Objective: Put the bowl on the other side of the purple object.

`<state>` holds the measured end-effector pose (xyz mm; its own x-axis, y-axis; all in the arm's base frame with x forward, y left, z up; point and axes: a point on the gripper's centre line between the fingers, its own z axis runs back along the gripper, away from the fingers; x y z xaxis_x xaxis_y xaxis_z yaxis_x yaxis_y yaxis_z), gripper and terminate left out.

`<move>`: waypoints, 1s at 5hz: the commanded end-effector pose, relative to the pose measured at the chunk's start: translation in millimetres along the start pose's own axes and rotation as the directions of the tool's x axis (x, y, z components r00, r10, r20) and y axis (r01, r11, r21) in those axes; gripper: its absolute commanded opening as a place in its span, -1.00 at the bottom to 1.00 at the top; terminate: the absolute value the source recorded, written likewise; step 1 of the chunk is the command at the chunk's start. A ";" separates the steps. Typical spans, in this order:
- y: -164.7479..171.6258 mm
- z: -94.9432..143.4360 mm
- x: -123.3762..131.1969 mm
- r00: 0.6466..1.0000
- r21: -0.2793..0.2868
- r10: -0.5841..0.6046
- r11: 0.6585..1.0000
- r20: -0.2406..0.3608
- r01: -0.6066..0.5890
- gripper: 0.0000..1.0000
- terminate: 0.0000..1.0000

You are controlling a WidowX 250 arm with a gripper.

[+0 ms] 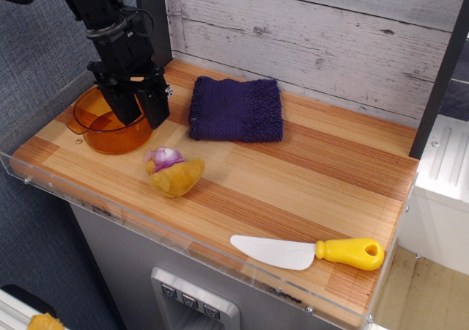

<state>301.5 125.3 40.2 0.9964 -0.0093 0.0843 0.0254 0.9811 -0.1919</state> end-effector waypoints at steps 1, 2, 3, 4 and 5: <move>-25.8 46.2 12.6 0.992 0.054 -0.073 0.996 0.102 0.068 1.00 -1.00; -35.9 60.8 13.9 0.987 0.055 -0.109 0.993 0.121 0.103 1.00 -1.00; -44.2 72.2 13.1 0.981 0.056 -0.142 0.989 0.135 0.135 1.00 -1.00; -53.8 84.7 13.9 0.975 0.076 -0.177 0.983 0.135 0.168 1.00 -1.00; -60.6 86.0 17.1 0.971 0.068 -0.202 0.979 0.127 0.194 1.00 -1.00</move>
<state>313.9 84.8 123.3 0.9646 -0.1714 0.2002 0.2009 0.9699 -0.1375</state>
